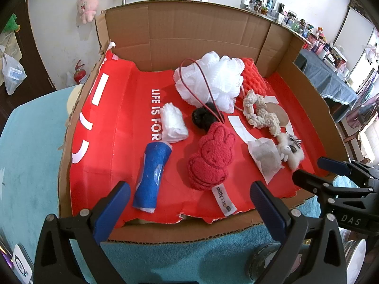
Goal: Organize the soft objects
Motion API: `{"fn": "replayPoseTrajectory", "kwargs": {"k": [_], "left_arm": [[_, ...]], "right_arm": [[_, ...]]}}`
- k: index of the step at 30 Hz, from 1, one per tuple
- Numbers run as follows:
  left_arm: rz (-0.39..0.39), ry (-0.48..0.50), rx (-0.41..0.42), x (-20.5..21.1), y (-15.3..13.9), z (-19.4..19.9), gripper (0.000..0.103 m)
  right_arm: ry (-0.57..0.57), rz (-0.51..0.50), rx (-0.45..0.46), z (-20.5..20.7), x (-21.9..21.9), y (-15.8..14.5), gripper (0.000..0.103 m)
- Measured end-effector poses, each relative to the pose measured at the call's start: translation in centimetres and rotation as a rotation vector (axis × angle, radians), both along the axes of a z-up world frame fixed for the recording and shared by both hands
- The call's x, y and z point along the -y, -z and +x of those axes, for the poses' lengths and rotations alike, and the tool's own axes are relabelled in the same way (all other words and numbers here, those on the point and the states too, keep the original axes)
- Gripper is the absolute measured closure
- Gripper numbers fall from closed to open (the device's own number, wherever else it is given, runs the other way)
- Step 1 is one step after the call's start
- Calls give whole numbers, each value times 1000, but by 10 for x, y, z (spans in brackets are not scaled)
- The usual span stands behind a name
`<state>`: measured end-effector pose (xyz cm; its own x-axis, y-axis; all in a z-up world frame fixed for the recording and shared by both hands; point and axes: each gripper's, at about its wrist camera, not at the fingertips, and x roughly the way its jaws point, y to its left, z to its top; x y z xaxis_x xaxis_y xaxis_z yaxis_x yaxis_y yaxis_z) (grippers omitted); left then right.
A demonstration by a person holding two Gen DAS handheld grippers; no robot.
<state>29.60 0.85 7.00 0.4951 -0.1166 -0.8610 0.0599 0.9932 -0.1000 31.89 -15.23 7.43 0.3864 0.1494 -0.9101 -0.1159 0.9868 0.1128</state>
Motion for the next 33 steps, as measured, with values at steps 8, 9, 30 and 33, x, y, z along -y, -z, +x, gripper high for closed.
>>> {"fn": "replayPoseTrajectory", "kwargs": {"k": [8, 9, 30, 33], "left_arm": [[-2, 1, 0, 0, 0, 0, 0], [-2, 1, 1, 0, 0, 0, 0], [-8, 3, -2, -1, 2, 1, 0], [-8, -5, 0, -2, 2, 1, 0]], "right_arm": [[0, 0, 0, 0, 0, 0, 28], [-1, 1, 0, 0, 0, 0, 28], [-1, 1, -1, 0, 0, 0, 28], [0, 4, 2, -1, 0, 0, 28]]}}
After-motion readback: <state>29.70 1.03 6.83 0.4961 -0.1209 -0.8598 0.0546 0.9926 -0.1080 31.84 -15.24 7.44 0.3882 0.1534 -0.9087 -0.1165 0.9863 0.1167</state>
